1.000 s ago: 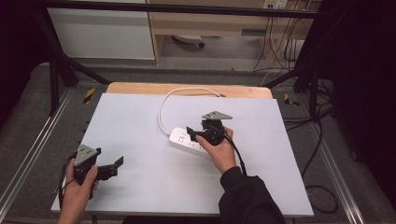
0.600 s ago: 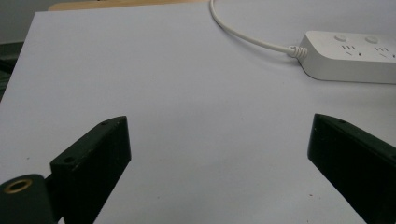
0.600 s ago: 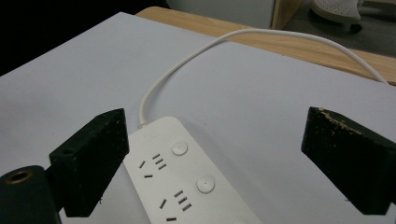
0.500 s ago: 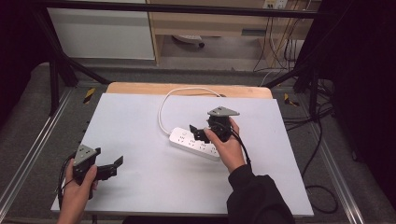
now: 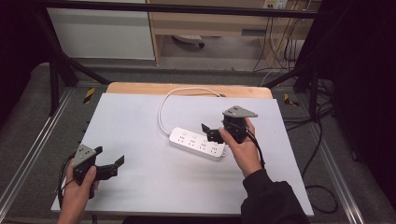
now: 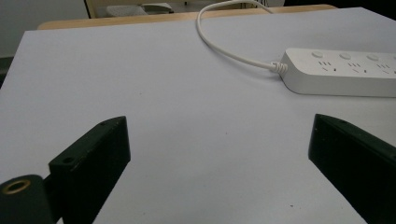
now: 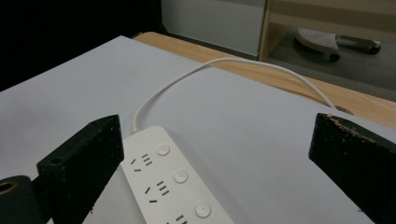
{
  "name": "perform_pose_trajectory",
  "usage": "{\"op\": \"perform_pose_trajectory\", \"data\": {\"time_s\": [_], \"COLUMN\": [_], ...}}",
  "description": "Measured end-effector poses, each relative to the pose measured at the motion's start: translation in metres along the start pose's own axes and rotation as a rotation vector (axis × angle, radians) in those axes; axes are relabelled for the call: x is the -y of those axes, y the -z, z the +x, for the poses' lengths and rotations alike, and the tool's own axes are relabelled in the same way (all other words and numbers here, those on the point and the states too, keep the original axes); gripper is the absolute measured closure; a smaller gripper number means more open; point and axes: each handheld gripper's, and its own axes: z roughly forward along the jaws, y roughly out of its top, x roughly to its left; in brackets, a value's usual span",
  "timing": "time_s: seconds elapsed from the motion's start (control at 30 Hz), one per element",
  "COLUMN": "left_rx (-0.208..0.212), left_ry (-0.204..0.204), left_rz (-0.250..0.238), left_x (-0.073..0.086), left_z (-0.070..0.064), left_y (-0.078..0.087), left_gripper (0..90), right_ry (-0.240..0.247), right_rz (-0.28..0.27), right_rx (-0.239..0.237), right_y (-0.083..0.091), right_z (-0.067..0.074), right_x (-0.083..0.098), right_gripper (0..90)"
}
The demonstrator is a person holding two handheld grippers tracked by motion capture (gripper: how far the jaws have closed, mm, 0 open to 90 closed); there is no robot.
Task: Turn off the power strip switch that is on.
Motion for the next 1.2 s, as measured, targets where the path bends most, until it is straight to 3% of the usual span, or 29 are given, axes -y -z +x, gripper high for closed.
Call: {"op": "perform_pose_trajectory", "data": {"time_s": [0.17,0.63,0.83,1.2], "left_rx": [0.017,0.02,0.016,0.017], "left_ry": [-0.02,-0.013,-0.007,-0.008], "left_rz": [-0.013,-0.01,-0.006,-0.004], "left_x": [-0.001,-0.001,-0.001,0.0], "left_z": [-0.002,-0.004,-0.003,-0.003], "left_y": [0.001,0.001,0.002,0.001], "left_gripper": [5.4,5.4,5.4,5.4], "right_ry": [-0.02,-0.039,-0.065,-0.113], "right_rz": [-0.014,-0.073,-0.088,-0.071], "right_rx": [0.01,0.054,0.075,0.126], "right_y": [0.015,0.059,0.077,0.093], "right_z": [-0.012,-0.032,-0.045,-0.064], "right_x": [0.002,0.022,0.037,0.073], "right_gripper": [5.6,5.0,5.3,5.5]}}
